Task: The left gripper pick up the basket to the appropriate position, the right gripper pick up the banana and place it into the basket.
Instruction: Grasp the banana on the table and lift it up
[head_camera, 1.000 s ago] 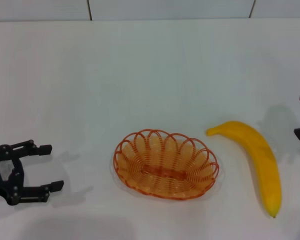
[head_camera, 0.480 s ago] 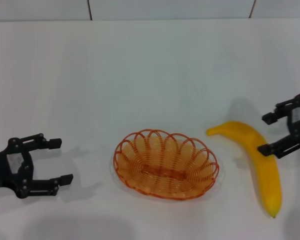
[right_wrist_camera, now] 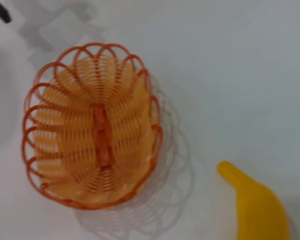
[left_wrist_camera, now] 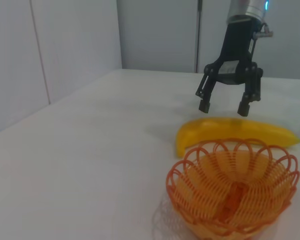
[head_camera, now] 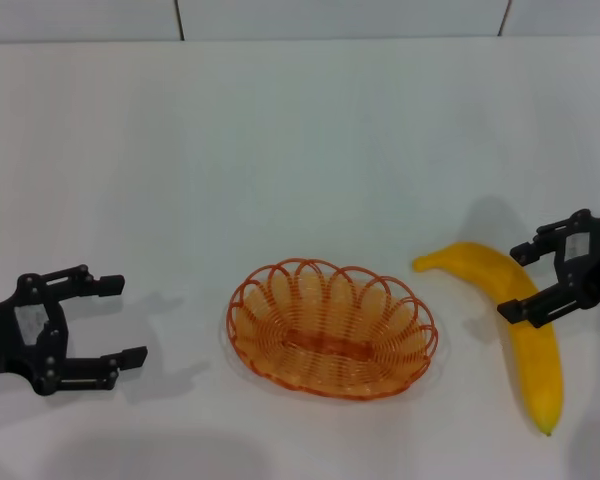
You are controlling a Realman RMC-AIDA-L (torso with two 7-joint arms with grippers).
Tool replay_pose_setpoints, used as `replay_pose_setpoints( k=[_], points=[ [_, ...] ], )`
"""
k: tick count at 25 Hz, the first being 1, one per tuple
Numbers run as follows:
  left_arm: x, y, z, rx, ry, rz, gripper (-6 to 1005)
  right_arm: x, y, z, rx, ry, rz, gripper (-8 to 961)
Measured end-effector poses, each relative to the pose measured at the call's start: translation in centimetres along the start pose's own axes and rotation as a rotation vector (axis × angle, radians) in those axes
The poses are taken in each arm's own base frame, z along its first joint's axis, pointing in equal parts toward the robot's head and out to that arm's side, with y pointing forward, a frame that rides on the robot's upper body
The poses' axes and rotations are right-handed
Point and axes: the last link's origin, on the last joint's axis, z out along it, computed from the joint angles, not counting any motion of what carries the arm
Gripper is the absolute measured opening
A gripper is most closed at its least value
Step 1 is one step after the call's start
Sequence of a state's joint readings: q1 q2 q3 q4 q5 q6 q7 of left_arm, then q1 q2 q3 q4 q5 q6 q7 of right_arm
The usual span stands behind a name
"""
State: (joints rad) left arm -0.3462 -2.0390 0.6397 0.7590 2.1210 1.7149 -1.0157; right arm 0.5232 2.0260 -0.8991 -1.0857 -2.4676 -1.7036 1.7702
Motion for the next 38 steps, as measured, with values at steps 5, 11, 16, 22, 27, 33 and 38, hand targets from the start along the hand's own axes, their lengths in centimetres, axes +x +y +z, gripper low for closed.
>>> replay_pose_setpoints(
  k=[5,11,16,22,27,33,38],
  points=[
    [-0.2,0.1,-0.1,0.0,-0.004,-0.005,876,0.4,-0.5,0.3,0.03,-0.006,0.034,873],
    [-0.2,0.1,-0.2,0.001,-0.007,-0.007,877,1.2,-0.9,1.0,0.041,-0.005,0.069,872],
    [-0.3,0.1,-0.2,0.0,-0.009,-0.009,877,1.7,-1.0,1.1,0.051,-0.001,0.083,872],
    [-0.3,0.2,-0.2,0.0,-0.01,-0.011,877,2.6,-1.8,0.8,0.108,0.026,0.109,872],
    [-0.3,0.2,-0.2,0.001,-0.01,-0.011,877,3.0,-2.2,0.3,0.132,0.023,0.134,872],
    [-0.3,0.2,-0.2,0.001,-0.01,-0.012,877,3.0,-2.9,-0.4,0.176,0.016,0.171,872],
    [-0.3,0.2,-0.2,0.001,-0.007,-0.011,876,3.4,-3.2,-0.6,0.2,0.048,0.194,871]
  ],
)
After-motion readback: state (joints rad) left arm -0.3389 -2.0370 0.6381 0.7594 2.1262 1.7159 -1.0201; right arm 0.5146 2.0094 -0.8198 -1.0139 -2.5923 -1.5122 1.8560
